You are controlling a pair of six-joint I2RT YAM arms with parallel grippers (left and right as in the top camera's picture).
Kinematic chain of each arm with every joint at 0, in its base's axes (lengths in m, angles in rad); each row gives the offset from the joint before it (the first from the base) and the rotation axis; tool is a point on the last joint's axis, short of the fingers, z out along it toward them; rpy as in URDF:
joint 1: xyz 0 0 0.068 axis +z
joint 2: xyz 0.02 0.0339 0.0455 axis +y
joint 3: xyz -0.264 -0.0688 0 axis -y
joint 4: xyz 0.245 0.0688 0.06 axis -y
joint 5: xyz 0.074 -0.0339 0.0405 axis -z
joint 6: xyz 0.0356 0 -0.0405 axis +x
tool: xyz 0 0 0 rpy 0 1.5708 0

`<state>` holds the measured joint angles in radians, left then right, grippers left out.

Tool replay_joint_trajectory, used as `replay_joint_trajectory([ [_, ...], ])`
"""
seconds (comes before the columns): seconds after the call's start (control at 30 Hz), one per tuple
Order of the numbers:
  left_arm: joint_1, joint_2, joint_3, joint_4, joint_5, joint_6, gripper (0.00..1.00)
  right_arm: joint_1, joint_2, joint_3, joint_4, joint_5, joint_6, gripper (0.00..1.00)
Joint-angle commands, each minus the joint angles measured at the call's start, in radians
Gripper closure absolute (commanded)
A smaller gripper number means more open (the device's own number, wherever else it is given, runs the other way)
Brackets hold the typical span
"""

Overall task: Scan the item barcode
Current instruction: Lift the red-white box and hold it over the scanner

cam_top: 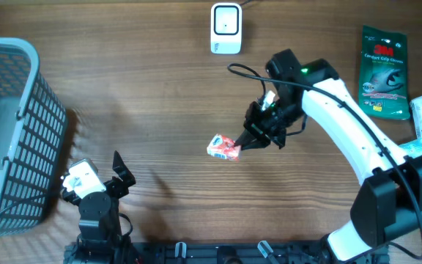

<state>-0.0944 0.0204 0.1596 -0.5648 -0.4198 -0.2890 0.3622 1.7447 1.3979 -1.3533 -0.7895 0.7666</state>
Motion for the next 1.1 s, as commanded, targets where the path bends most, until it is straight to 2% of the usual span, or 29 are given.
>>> replay_joint_trajectory([
  [0.0,-0.004,-0.005,-0.005,0.003,0.008,0.02,0.0,-0.016,-0.001,-0.001,-0.129,-0.142,-0.005,0.96],
  [0.13,-0.004,-0.005,-0.005,0.003,0.008,0.02,0.0,-0.016,-0.001,-0.001,-0.151,-0.146,-0.007,0.96],
  [0.23,-0.004,-0.005,-0.005,0.003,0.008,0.02,0.0,-0.016,-0.001,-0.001,-0.126,-0.061,-0.065,0.96],
  [0.37,-0.004,-0.005,-0.005,0.003,0.008,0.02,0.0,-0.019,-0.001,-0.001,0.307,0.106,-0.174,0.96],
  [0.43,-0.004,-0.005,-0.005,0.003,0.008,0.02,0.0,-0.018,-0.001,-0.001,0.564,0.306,-0.247,0.96],
  [0.5,-0.004,-0.005,-0.005,0.003,0.008,0.02,0.0,-0.019,-0.001,-0.001,0.756,0.492,-0.248,0.96],
  [0.63,-0.004,-0.005,-0.005,0.003,0.008,0.02,0.0,-0.018,0.01,-0.001,1.086,0.901,-0.291,0.96],
  [0.7,-0.004,-0.005,-0.005,0.003,0.008,0.02,0.0,-0.018,0.042,-0.001,1.236,1.045,-0.304,0.96],
  [0.9,-0.004,-0.005,-0.005,0.003,0.008,0.02,0.0,-0.012,0.235,-0.001,1.619,1.081,-0.587,0.96],
  [1.07,-0.004,-0.005,-0.005,0.003,0.008,0.02,0.0,-0.012,0.386,-0.001,1.876,1.079,-0.635,0.95],
])
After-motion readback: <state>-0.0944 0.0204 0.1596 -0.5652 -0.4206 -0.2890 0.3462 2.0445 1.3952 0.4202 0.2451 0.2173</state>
